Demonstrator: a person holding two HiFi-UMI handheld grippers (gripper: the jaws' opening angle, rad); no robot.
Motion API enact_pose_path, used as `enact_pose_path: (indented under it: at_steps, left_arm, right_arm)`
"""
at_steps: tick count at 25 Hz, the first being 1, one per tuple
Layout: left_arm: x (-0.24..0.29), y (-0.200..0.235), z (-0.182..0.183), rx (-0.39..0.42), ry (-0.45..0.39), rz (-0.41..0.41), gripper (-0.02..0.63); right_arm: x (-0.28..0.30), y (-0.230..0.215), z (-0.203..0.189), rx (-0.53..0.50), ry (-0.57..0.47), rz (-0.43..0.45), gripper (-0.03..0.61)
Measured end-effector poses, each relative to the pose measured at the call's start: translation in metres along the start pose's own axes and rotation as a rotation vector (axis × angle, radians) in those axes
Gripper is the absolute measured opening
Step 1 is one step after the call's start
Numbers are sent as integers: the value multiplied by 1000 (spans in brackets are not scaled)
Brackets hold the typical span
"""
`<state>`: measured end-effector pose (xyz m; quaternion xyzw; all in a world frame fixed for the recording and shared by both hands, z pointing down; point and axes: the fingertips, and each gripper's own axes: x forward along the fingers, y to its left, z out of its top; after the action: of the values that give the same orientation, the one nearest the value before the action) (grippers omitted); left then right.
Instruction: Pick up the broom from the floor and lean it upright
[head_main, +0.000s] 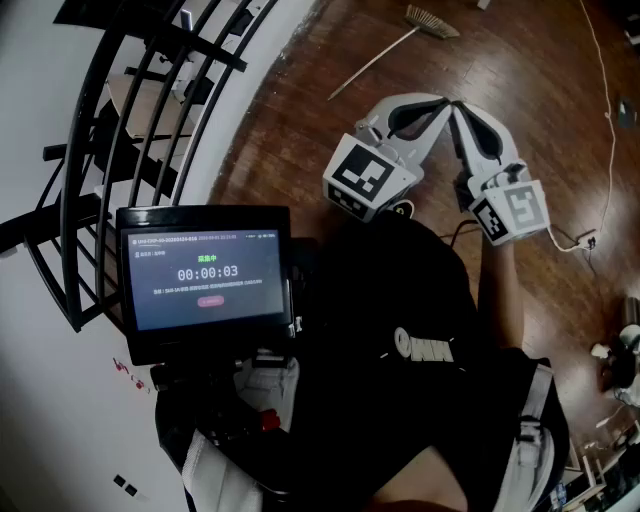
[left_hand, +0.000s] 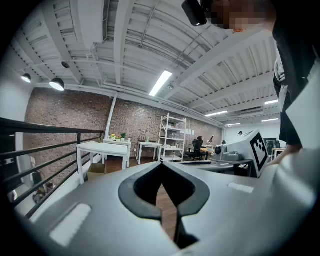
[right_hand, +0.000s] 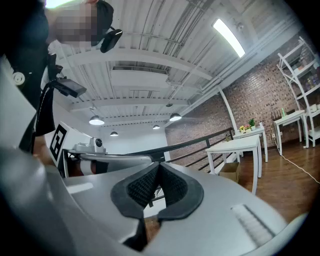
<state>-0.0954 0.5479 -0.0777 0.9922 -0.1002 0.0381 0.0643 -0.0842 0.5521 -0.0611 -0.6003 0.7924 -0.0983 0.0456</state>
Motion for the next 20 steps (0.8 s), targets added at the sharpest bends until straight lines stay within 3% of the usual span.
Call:
enact_pose_path:
  at_steps: [3, 5, 10, 14, 20]
  left_arm:
    - [-1, -3, 4, -2, -11, 1, 11]
    - [3, 20, 2, -5, -15, 16, 11]
    - [60, 163, -33, -90, 8, 75, 12]
    - [63, 216, -38, -115, 29, 145, 12]
    - [79, 396, -58, -218, 21, 296, 12]
  right_arm:
    - [-2, 7, 6, -11, 13, 20, 3]
    - [18, 1, -1, -4, 22, 35, 3]
    - [149, -71, -37, 8, 131, 100, 3]
    - [197, -89, -40, -16, 207, 157, 3]
    - [364, -142, -79, -169, 432, 315, 5]
